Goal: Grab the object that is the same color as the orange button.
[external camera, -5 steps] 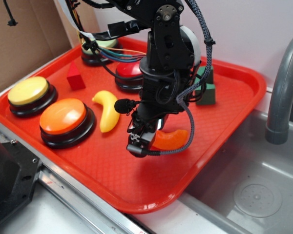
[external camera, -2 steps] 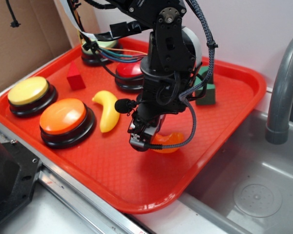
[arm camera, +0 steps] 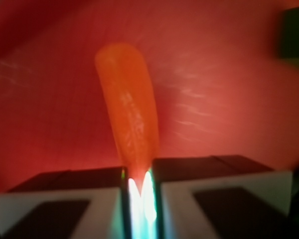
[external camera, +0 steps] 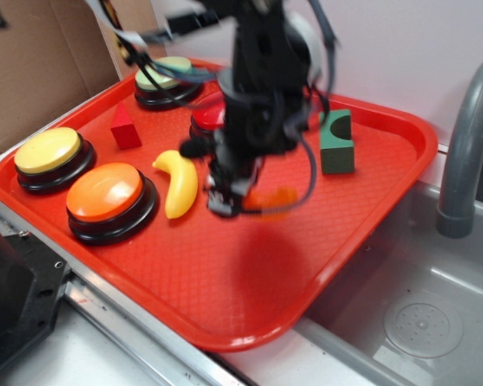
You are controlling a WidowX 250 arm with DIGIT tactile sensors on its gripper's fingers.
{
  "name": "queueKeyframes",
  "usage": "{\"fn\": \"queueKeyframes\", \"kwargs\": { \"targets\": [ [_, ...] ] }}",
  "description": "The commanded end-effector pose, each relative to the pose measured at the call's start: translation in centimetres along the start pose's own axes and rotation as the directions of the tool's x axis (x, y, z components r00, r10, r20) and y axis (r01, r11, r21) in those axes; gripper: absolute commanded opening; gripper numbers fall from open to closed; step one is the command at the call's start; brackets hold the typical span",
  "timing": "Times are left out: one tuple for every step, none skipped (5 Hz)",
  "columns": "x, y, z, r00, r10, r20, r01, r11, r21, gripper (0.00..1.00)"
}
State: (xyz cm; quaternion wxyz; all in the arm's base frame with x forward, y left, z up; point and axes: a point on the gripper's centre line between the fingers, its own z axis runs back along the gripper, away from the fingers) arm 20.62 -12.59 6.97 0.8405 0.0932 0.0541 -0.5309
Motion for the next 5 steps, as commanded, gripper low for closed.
{"fn": "queueKeyframes", "kwargs": {
  "targets": [
    [-2.7, -3.1, 8.4, 0.965, 0.244, 0.101, -0.247, 0.969, 0.018, 0.00],
    [-5.4, -4.2, 11.0, 0.882, 0.469, 0.044, -0.467, 0.883, -0.055, 0.00],
    [-7.2, -5.0, 13.3, 0.744, 0.668, -0.011, -0.667, 0.741, -0.085, 0.00],
    [-8.6, -5.1, 14.4, 0.556, 0.828, -0.067, -0.831, 0.554, -0.047, 0.00],
    [-8.6, -4.6, 14.5, 0.506, 0.861, -0.046, -0.863, 0.505, -0.036, 0.00]
  ]
}}
